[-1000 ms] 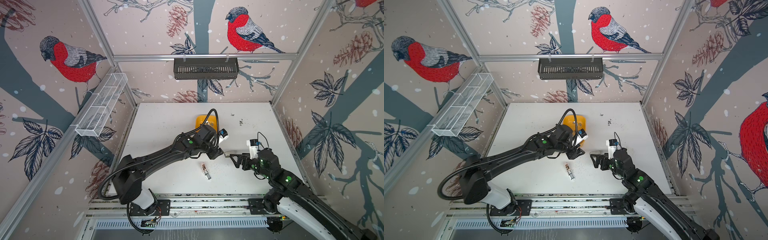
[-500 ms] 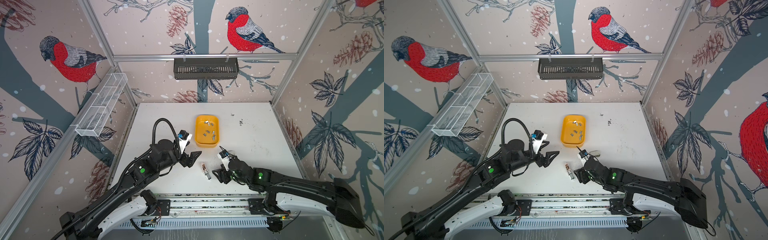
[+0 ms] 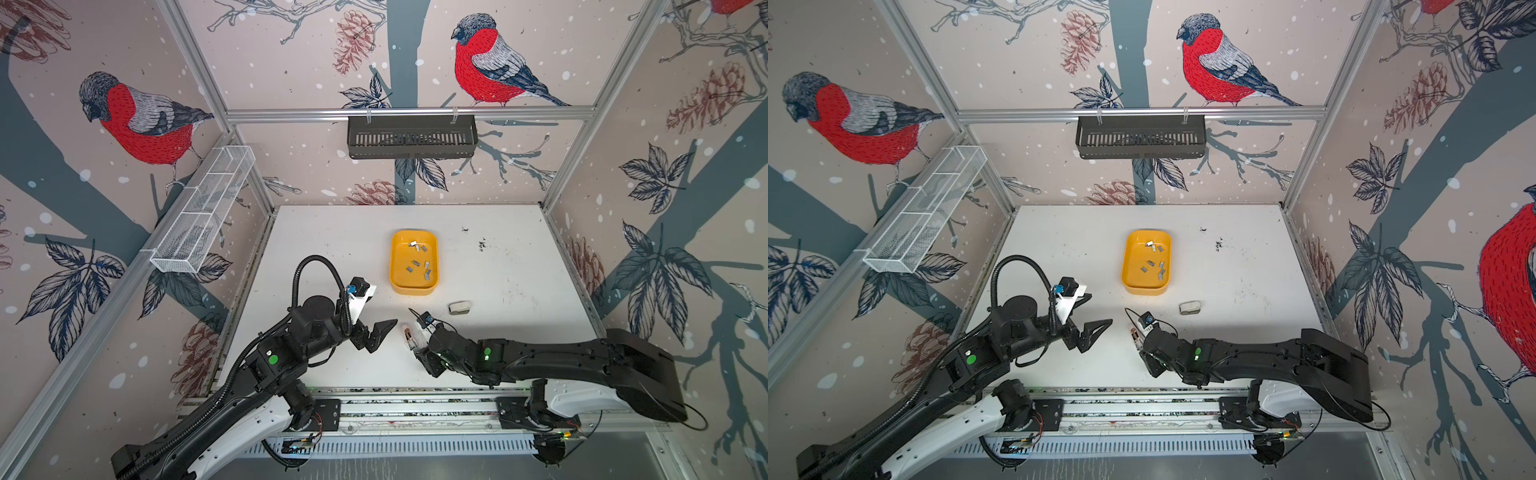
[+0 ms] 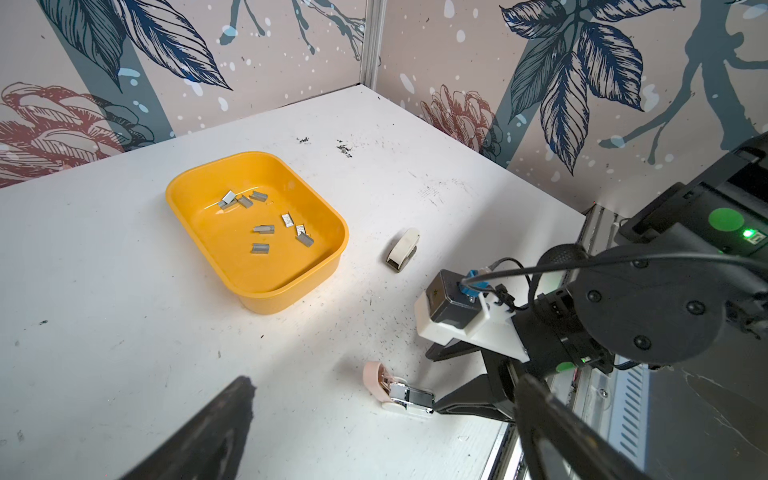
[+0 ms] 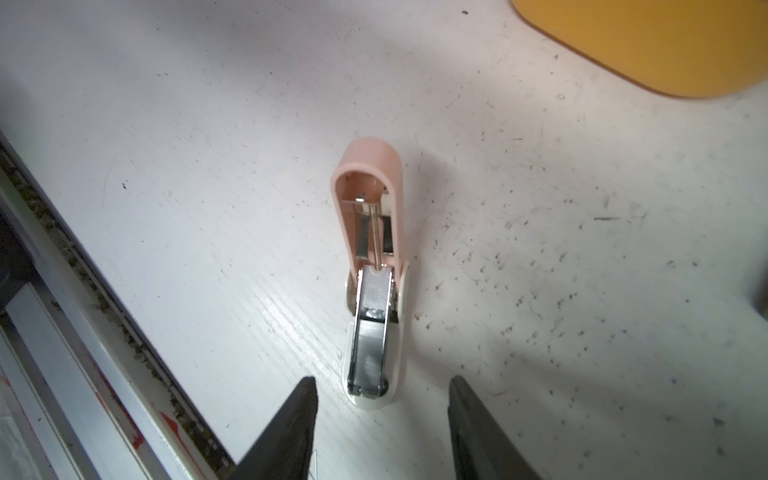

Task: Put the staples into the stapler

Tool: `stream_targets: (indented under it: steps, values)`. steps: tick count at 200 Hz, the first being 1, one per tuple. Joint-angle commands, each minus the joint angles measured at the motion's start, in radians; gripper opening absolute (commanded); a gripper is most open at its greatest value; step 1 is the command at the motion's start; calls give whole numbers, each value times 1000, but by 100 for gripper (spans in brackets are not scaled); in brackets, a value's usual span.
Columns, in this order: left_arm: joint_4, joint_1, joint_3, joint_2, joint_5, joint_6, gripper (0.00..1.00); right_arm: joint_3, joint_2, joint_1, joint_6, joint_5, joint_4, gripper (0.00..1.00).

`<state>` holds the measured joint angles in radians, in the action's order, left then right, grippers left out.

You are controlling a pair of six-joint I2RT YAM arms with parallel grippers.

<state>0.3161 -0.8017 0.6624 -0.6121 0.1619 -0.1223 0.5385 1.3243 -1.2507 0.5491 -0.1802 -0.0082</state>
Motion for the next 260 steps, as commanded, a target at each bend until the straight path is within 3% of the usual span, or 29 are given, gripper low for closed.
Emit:
stream_targets:
  steps: [1,99,144,203,260]
  values:
    - [-26,1,-1,15,22,15,97,14,25,-5,12,-21,2,51]
    - [-30,2,-2,9,24,23,97,65,186,-37,31,-81,20,42]
    - [-31,22,-3,14,-62,-64,97,70,217,1,-16,-122,13,32]
    - [-31,45,-4,-3,-62,-65,97,77,201,132,-142,-79,13,44]
    - [-29,45,-5,-50,-43,-77,97,38,155,175,-128,-61,19,46]
